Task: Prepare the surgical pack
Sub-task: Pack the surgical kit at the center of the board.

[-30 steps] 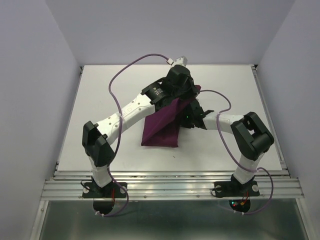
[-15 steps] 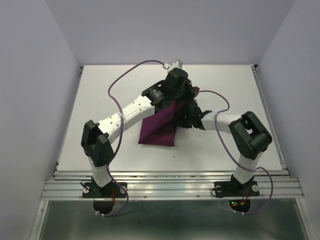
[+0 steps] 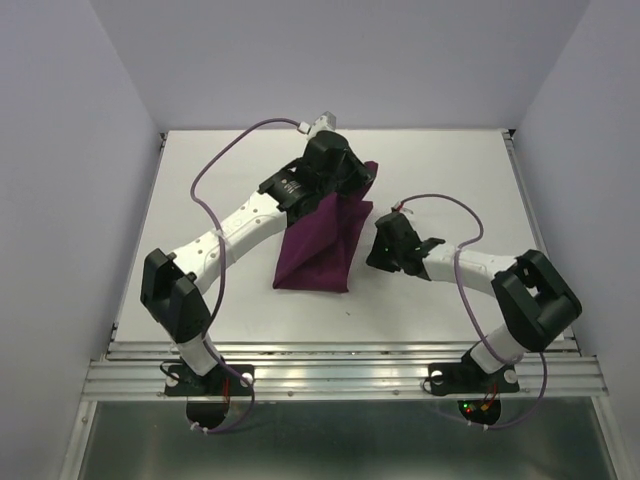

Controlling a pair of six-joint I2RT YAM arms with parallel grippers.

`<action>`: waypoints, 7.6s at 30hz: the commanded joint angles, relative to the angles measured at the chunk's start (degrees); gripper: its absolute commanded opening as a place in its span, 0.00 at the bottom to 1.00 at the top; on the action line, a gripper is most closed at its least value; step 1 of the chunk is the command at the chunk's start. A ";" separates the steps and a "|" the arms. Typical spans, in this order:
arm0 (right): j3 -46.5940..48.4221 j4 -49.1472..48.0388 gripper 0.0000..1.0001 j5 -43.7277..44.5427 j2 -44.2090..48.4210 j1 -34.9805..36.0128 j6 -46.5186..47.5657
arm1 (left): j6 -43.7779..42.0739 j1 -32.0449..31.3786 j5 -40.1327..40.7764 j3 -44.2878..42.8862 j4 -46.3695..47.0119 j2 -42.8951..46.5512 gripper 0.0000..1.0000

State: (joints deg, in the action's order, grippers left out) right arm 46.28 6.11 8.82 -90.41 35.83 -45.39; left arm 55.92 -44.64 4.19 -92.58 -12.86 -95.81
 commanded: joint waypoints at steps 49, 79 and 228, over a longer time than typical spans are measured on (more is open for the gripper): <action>11.19 7.59 0.66 -4.71 3.31 -7.97 11.19 | -21.29 23.37 -3.82 21.37 -8.24 9.42 0.81; 5.57 12.44 0.29 7.61 -4.69 -10.70 12.08 | -22.17 24.87 -21.40 26.74 7.93 -6.84 0.92; 30.45 22.19 0.07 10.16 -11.55 -15.00 16.73 | -27.10 13.09 10.21 -28.10 -23.34 -29.36 0.00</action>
State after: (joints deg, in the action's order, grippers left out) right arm 77.21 27.14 15.05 -108.99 21.32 -29.85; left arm 27.11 -30.76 8.64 -120.70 -34.39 -135.02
